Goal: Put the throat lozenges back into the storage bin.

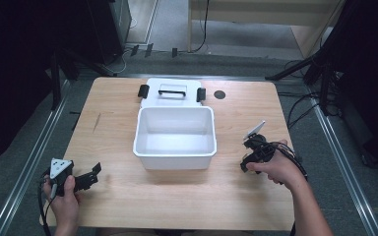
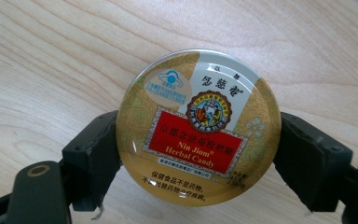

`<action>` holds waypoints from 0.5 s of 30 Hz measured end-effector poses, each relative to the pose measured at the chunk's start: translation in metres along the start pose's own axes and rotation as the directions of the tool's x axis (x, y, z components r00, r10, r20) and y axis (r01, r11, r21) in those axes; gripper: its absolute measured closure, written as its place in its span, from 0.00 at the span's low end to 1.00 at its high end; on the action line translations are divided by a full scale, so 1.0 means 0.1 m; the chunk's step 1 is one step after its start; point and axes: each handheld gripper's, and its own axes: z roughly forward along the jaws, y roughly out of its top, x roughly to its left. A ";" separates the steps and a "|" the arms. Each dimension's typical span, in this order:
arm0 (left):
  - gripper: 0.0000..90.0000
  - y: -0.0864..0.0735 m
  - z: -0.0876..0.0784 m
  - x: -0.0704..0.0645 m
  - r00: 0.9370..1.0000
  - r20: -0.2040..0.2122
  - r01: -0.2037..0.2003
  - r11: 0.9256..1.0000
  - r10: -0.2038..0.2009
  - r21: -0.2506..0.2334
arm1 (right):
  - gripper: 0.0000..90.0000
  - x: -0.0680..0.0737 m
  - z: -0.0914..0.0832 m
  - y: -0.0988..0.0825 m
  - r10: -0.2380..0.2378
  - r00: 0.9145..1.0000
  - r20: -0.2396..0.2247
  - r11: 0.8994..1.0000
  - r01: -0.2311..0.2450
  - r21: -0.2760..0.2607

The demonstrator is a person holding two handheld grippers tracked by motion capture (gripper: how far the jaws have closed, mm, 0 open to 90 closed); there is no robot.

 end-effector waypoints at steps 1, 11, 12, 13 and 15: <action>0.00 0.00 0.00 0.00 1.000 0.000 0.000 1.000 0.000 0.000 | 0.23 0.00 -0.02 0.00 0.002 1.000 -0.001 1.000 -0.002 -0.002; 0.00 0.00 0.00 0.00 1.000 0.001 0.000 1.000 0.000 0.001 | 0.23 0.01 -0.19 0.05 -0.019 1.000 -0.002 1.000 0.019 -0.018; 0.00 0.00 0.00 0.00 1.000 0.001 0.000 1.000 0.000 0.001 | 0.23 0.01 -0.21 0.06 -0.024 1.000 -0.001 0.999 0.024 -0.022; 0.00 0.00 0.00 0.00 1.000 0.001 0.000 1.000 0.000 0.001 | 0.23 0.00 -0.23 0.07 -0.026 1.000 -0.001 0.999 0.026 -0.022; 0.00 0.00 0.00 0.00 1.000 0.001 0.000 1.000 0.000 0.002 | 0.23 0.01 -0.28 0.09 -0.031 1.000 -0.001 0.999 0.031 -0.023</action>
